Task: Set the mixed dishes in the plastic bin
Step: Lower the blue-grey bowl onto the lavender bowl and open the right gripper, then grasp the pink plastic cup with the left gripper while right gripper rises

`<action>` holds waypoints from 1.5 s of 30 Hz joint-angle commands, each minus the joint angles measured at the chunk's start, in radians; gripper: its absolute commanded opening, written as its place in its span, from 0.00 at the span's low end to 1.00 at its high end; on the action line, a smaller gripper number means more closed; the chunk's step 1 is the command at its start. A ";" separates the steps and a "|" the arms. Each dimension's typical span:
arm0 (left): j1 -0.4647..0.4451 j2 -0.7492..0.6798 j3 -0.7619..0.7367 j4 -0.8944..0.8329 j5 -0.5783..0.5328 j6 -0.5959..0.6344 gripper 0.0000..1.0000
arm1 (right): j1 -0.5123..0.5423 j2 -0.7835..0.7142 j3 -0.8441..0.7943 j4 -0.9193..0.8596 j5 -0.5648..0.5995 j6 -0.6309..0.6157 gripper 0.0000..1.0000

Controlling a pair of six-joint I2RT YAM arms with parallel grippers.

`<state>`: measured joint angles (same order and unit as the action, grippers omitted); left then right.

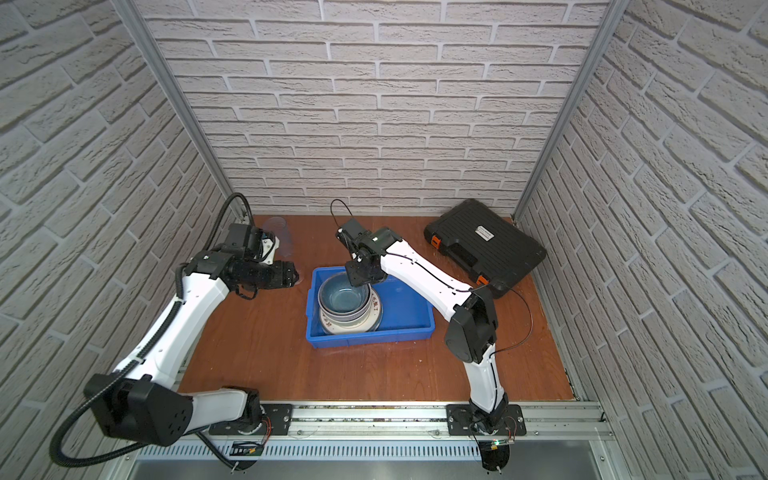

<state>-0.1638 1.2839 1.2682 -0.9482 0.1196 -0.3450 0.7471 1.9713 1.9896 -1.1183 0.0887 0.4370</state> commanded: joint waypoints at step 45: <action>0.223 0.502 0.319 0.083 -0.014 -0.031 0.38 | -0.115 -0.517 -0.609 0.353 0.005 0.026 0.60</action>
<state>0.0498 1.7733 1.5463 -0.8799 0.0925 -0.3901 0.6365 1.4883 1.3903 -0.7948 0.0788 0.4572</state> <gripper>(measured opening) 0.394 0.597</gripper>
